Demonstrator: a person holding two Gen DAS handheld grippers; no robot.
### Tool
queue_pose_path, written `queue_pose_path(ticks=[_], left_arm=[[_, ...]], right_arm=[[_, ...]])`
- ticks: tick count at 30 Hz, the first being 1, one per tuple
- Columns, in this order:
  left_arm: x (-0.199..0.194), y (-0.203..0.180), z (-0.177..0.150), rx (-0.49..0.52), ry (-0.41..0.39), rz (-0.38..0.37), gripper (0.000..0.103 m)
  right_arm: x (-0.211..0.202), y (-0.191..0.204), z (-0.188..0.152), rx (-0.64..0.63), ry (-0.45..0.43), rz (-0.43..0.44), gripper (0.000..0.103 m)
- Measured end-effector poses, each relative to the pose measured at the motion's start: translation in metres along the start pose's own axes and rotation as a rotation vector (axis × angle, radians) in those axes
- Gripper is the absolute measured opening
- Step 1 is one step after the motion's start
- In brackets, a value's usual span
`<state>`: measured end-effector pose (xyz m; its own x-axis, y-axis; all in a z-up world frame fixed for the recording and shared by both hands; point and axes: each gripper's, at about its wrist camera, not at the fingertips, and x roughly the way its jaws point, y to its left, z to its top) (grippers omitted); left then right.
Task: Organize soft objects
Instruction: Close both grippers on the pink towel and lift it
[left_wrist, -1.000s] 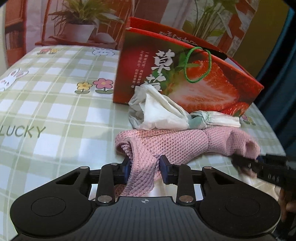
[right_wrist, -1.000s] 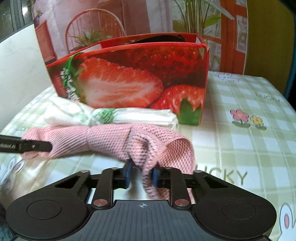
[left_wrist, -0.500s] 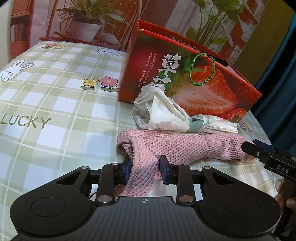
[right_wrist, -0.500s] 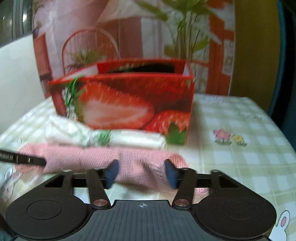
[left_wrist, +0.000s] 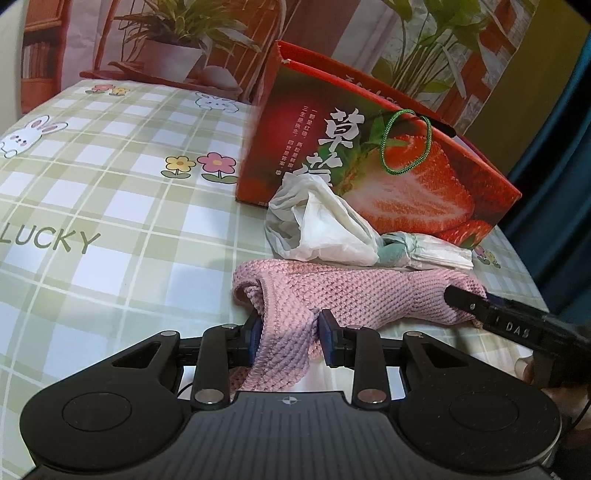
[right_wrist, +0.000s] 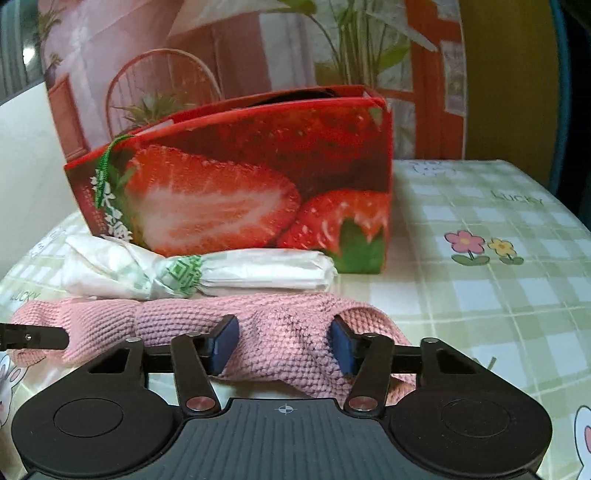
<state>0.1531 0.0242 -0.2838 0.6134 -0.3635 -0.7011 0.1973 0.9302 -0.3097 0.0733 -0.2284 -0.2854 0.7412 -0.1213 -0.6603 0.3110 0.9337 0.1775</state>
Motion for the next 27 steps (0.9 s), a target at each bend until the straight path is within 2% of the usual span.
queue_pose_path(ticks=[2,14,19,23,27], left_arm=[[0.000,0.000,0.000,-0.004,0.000,0.000,0.033],[0.000,-0.002,-0.001,0.008,0.000,0.009,0.033],[0.000,-0.002,-0.001,0.011,-0.001,0.010,0.033],[0.000,-0.003,-0.001,0.014,0.000,0.015,0.033],[-0.005,-0.007,0.001,0.027,-0.027,0.035,0.021]], right_arm=[[0.000,0.000,-0.001,-0.004,-0.003,0.013,0.037],[-0.004,0.005,-0.004,-0.044,0.001,0.067,0.021],[-0.005,0.013,-0.005,-0.101,0.007,0.092,0.019],[-0.005,0.012,-0.004,-0.094,0.008,0.098,0.019],[-0.009,0.014,-0.004,-0.095,0.011,0.110,0.018]])
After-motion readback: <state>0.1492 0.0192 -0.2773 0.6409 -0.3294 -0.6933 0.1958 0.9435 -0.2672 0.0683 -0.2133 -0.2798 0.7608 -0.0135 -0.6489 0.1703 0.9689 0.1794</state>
